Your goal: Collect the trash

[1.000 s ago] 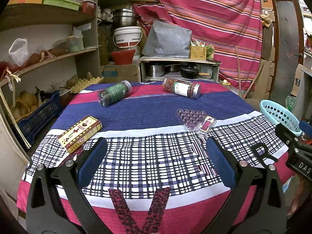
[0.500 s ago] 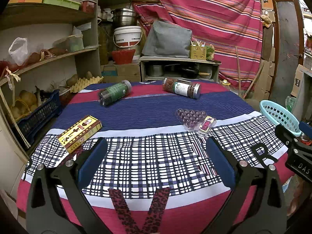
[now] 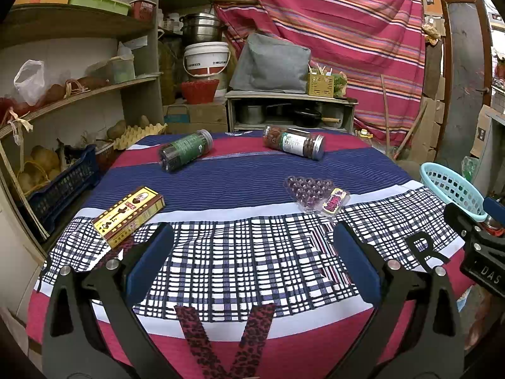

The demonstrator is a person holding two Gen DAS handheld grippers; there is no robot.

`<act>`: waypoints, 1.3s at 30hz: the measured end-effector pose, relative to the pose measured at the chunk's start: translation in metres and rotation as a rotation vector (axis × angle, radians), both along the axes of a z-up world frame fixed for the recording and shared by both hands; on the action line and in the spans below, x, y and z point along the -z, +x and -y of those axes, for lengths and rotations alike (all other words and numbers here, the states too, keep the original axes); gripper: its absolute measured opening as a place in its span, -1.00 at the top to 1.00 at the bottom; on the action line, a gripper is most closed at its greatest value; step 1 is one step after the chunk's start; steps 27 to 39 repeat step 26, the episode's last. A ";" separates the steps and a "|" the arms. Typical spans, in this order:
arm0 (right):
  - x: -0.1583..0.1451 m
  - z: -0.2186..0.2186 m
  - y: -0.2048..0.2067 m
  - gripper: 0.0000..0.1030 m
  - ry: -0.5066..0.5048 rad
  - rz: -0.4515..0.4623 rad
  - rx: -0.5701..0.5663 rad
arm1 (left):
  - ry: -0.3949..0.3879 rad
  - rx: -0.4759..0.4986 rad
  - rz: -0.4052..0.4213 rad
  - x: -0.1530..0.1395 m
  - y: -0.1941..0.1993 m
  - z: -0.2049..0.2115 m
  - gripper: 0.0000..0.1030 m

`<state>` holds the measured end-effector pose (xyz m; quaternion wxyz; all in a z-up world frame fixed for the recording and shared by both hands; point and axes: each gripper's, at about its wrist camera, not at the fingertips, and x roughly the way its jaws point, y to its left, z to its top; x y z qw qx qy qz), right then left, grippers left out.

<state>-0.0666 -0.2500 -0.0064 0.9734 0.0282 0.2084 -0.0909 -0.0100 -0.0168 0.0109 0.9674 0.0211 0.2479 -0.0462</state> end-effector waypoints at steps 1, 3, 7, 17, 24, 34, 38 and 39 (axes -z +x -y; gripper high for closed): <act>0.000 0.000 0.000 -0.91 -0.001 0.000 -0.001 | -0.001 0.000 0.000 0.000 0.000 0.000 -0.89; 0.000 0.000 0.000 -0.91 -0.001 0.000 0.000 | 0.000 0.000 0.000 0.000 0.000 0.000 -0.89; 0.000 0.000 0.000 -0.91 0.000 -0.001 0.001 | 0.001 -0.001 0.000 0.000 0.000 -0.001 -0.89; 0.004 0.004 -0.001 -0.91 0.012 -0.001 0.005 | -0.004 -0.011 0.005 0.004 0.000 -0.001 -0.89; 0.006 0.002 0.000 -0.91 0.000 -0.012 0.001 | -0.017 -0.020 0.011 0.001 -0.003 -0.002 -0.89; 0.006 0.001 0.000 -0.91 -0.002 -0.013 0.000 | -0.024 -0.020 0.004 0.002 -0.002 -0.002 -0.89; 0.006 0.001 0.000 -0.91 -0.002 -0.013 0.000 | -0.024 -0.020 0.004 0.002 -0.002 -0.002 -0.89; 0.006 0.001 0.000 -0.91 -0.002 -0.013 0.000 | -0.024 -0.020 0.004 0.002 -0.002 -0.002 -0.89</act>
